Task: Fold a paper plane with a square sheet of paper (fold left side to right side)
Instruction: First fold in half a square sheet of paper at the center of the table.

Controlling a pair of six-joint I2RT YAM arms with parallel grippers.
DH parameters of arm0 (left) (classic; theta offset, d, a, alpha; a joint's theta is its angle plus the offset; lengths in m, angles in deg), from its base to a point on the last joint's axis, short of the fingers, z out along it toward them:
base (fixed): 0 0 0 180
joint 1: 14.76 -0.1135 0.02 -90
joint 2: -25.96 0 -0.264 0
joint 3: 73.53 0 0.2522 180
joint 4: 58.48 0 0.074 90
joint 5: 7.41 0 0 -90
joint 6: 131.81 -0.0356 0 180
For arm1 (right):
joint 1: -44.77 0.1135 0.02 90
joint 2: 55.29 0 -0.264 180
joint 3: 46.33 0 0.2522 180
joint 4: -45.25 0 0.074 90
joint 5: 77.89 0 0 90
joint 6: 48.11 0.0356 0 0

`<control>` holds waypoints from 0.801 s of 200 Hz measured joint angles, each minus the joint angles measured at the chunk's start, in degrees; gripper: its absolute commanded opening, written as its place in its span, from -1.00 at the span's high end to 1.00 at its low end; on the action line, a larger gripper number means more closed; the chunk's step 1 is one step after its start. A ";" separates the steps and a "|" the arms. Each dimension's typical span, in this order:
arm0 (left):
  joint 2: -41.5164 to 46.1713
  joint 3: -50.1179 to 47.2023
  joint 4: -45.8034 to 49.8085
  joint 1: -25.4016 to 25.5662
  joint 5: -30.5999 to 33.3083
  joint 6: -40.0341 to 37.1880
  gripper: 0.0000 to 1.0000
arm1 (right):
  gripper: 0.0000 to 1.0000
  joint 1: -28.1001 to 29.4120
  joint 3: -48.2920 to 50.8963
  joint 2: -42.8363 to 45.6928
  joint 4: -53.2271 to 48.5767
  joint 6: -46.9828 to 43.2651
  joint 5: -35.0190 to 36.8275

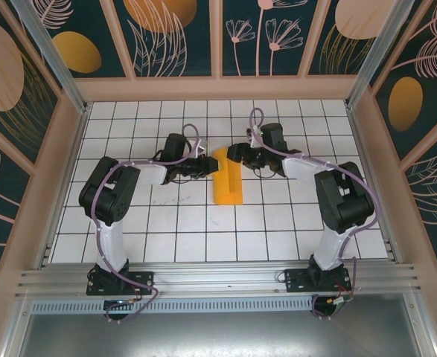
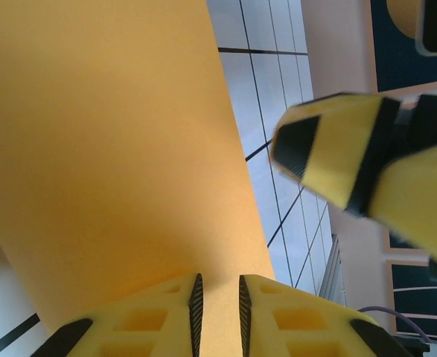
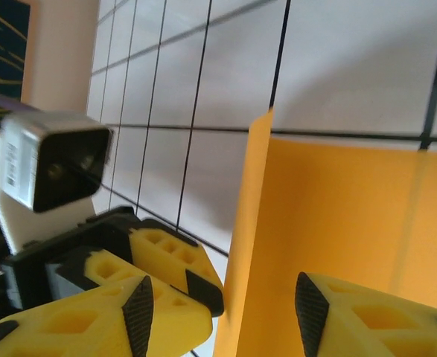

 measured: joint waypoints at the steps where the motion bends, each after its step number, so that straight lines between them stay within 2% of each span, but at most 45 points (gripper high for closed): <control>1: 0.00 0.00 0.02 0.00 0.02 0.02 0.53 | -0.04 0.02 0.00 -0.11 0.00 0.00 -0.09; 15: 0.00 0.00 0.31 0.00 0.35 -0.15 0.53 | 0.07 0.72 -0.07 -2.05 -0.09 0.79 -1.14; 31: 0.00 0.00 0.70 0.00 0.70 -0.24 0.54 | 0.33 1.36 -0.35 -3.93 -0.70 1.70 -1.84; 49: 0.00 0.00 1.18 0.00 0.90 -0.44 0.54 | 0.84 1.55 -0.70 -4.83 -1.14 1.90 -2.82; 58: 0.00 0.00 1.49 0.00 1.11 -0.66 0.52 | 1.00 1.53 -0.83 -4.87 -1.29 2.38 -2.84; 111: 3.48 -0.22 7.10 0.00 7.06 -4.07 0.13 | 1.00 1.22 -2.93 -4.87 -7.23 -1.11 1.57; 160: 7.61 0.00 13.99 0.22 15.19 -7.32 -0.04 | 0.99 0.61 -2.95 -4.87 -13.99 -3.93 9.51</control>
